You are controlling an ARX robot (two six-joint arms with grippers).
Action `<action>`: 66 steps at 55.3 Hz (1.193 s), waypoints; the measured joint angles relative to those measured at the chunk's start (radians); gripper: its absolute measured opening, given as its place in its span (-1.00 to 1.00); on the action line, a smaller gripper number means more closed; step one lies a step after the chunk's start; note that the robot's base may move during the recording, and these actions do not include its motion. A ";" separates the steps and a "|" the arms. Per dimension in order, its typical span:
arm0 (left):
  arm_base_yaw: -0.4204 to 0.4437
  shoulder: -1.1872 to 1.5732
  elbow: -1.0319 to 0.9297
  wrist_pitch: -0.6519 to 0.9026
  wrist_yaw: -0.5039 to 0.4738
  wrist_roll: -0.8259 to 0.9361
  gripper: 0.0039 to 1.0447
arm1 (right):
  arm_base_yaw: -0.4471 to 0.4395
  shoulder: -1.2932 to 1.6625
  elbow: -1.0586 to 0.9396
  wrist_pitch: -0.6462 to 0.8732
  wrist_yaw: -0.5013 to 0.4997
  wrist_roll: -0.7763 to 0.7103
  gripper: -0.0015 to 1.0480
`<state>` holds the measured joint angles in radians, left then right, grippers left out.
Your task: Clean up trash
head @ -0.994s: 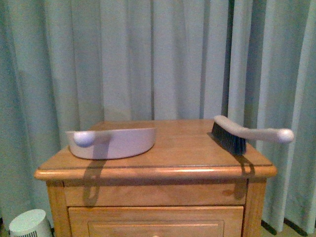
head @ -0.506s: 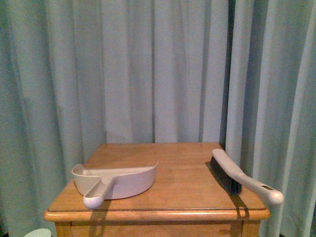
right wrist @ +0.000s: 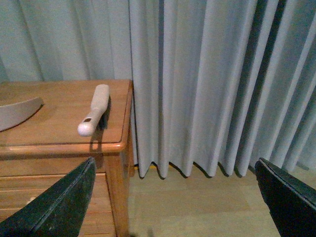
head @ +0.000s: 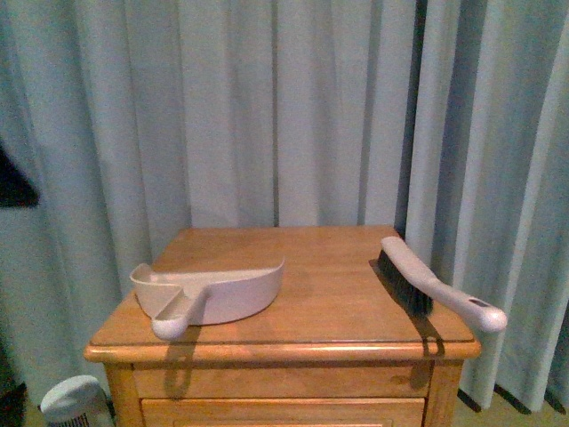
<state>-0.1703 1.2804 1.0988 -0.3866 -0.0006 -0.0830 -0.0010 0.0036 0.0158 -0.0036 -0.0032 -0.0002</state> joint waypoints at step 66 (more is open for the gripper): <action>-0.178 0.647 0.386 -0.044 -0.151 -0.075 0.86 | 0.000 0.000 0.000 0.000 0.000 0.000 0.86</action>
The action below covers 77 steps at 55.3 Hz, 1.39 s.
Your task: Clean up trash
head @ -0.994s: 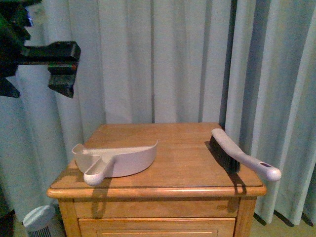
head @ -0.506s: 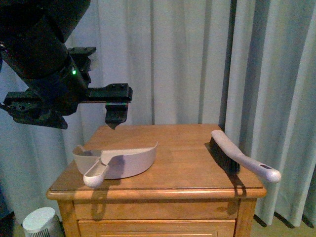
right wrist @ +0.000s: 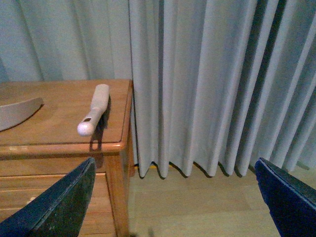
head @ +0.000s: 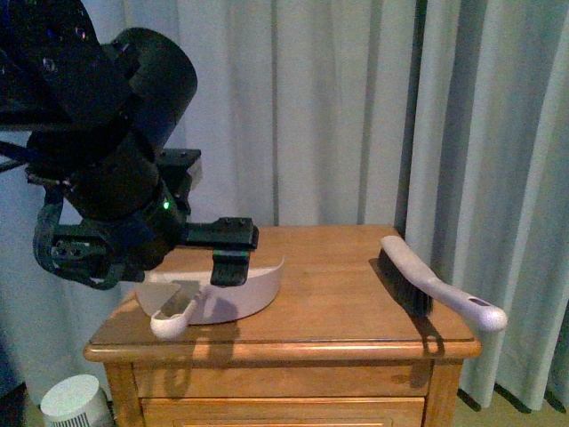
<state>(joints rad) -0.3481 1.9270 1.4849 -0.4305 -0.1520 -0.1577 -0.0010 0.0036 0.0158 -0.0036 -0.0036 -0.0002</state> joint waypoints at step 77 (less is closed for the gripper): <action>-0.015 0.042 -0.050 0.106 -0.022 0.061 -0.48 | 0.000 0.000 0.000 0.000 0.000 0.000 0.86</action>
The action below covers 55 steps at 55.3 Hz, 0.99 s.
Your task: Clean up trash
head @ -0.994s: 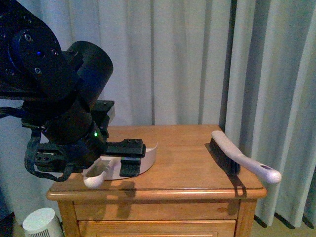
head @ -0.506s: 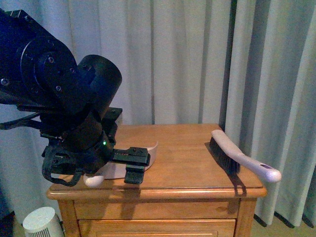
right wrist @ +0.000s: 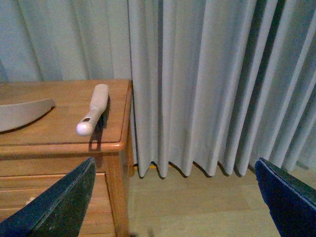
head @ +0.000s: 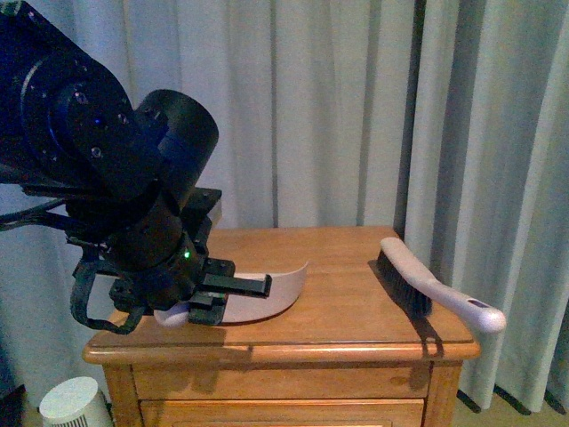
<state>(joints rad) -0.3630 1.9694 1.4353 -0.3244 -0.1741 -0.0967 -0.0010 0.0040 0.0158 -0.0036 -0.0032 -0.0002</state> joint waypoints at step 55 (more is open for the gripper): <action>0.132 -1.253 -0.736 0.441 0.165 -0.001 -0.48 | 0.000 0.000 0.000 0.000 0.000 0.000 0.86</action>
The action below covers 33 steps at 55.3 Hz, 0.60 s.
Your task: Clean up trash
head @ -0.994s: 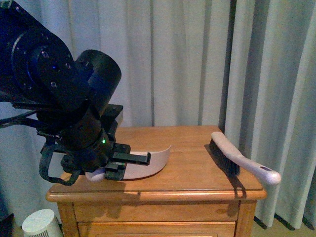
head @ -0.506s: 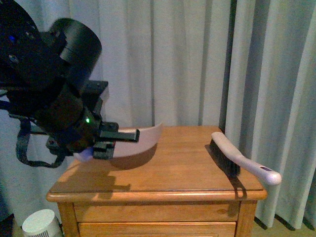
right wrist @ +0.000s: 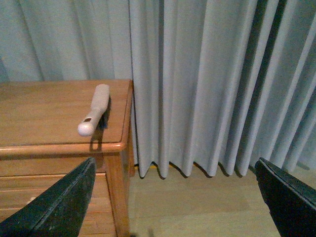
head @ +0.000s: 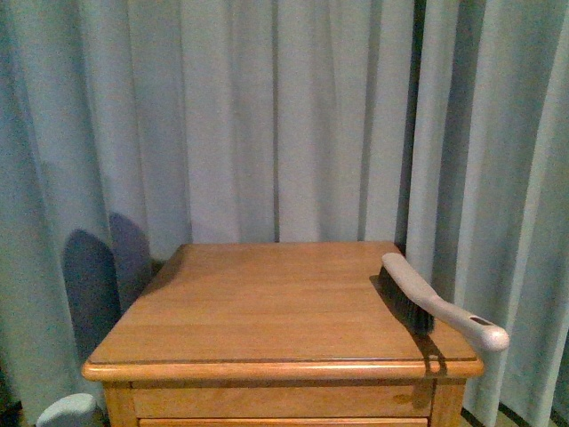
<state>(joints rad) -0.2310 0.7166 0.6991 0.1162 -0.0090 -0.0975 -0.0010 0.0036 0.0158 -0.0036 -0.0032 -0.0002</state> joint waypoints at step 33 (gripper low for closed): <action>0.093 -0.389 -0.233 -0.241 0.086 -0.069 -0.48 | 0.000 0.000 0.000 0.000 0.000 0.000 0.86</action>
<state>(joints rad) -0.1375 0.3279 0.4660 -0.1253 0.0769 -0.1669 -0.0010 0.0040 0.0158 -0.0036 -0.0032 -0.0002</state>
